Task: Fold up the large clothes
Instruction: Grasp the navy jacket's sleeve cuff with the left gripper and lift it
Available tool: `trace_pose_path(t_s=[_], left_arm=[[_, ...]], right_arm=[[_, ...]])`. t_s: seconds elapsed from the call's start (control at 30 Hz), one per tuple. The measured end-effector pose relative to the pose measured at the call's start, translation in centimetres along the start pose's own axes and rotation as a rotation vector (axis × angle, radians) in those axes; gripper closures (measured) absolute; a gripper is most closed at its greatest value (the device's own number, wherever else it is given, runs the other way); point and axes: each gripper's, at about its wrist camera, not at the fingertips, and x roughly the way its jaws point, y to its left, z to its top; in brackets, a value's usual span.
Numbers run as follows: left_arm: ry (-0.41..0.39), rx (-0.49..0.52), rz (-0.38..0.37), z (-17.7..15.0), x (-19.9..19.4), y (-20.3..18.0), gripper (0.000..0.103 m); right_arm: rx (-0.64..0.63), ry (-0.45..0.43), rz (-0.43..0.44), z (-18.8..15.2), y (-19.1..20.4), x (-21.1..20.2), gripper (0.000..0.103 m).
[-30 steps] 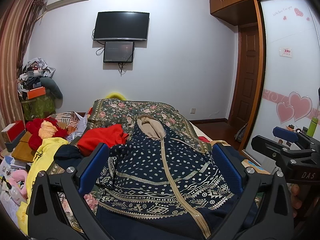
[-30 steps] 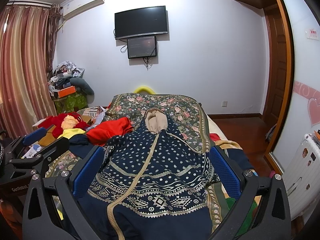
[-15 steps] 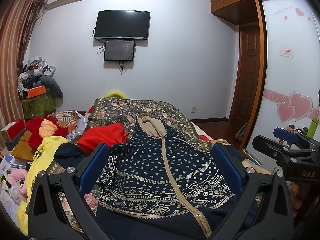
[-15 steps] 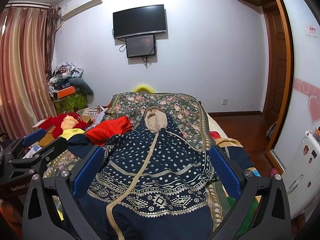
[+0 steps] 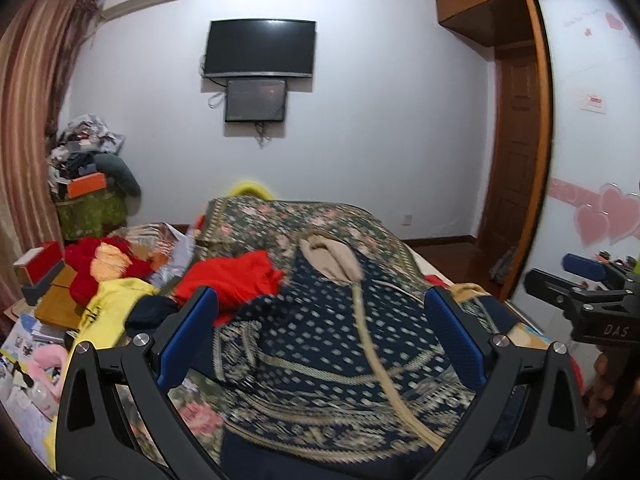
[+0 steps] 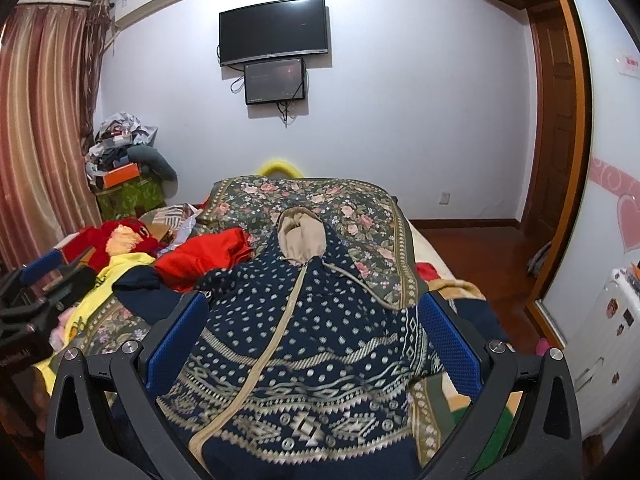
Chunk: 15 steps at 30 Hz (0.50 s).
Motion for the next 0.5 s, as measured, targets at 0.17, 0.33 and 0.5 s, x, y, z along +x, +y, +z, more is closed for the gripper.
trace_pose_path(t_s=[0.17, 0.33, 0.5], left_arm=[[-0.029, -0.005, 0.087, 1.4, 2.1, 2.8, 0.0], [-0.057, 0.031, 0.224, 2.2, 4.8, 5.7, 0.0], [-0.032, -0.013, 0.316, 2.6, 8.4, 10.3, 0.0]], right_arm=[[-0.022, 0.001, -0.004, 1.6, -0.1, 2.1, 0.0], [-0.029, 0.025, 0.031, 3.7, -0.3, 4.7, 0.0], [-0.028, 0.05, 0.073, 5.3, -0.7, 8.0, 0.0]])
